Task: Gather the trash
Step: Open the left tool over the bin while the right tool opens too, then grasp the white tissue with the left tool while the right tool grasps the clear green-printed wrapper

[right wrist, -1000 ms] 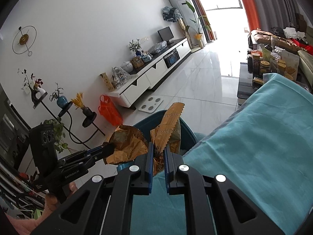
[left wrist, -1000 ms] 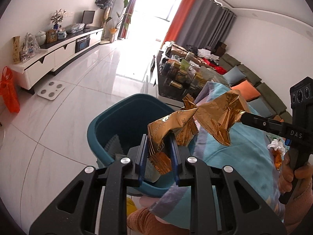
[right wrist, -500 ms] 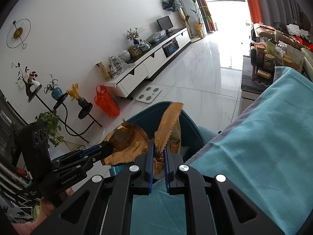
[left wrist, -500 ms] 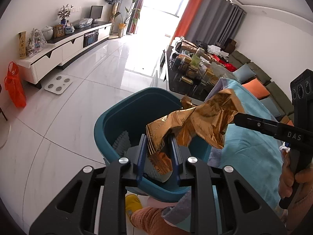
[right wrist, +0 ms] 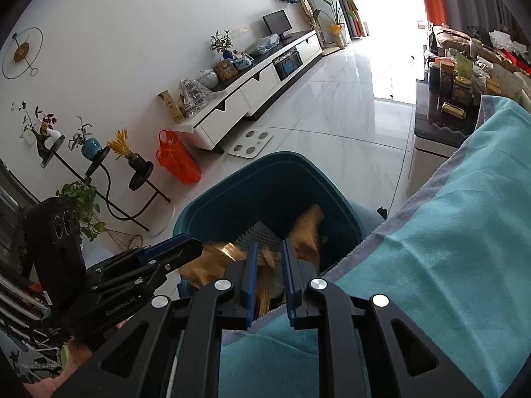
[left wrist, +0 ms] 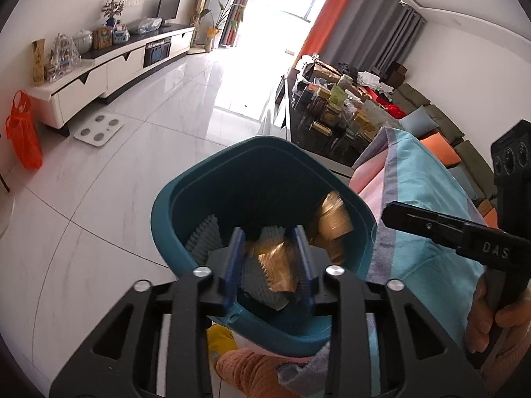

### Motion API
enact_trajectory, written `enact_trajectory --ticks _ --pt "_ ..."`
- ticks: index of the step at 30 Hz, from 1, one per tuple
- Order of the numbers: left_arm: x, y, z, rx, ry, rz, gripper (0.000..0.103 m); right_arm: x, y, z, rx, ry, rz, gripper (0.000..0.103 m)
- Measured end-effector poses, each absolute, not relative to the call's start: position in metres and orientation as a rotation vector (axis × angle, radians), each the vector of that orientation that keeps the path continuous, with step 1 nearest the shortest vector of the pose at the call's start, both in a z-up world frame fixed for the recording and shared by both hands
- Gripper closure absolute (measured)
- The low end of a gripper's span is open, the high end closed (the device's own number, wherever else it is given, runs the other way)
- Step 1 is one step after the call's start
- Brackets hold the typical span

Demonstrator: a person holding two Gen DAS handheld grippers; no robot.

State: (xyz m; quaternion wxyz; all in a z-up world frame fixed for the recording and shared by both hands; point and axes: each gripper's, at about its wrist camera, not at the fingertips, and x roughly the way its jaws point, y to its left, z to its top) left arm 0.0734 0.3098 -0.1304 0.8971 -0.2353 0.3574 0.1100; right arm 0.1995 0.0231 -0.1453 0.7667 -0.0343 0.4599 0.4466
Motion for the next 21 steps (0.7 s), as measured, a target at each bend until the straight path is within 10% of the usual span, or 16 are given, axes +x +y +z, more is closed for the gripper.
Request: enact_trajectory --ticks 21 --pt "0.070 0.224 -0.075 -0.346 0.598 0.024 0.041 0.167 -0.083 -0.084 -0.007 0.781 0.934 0.071"
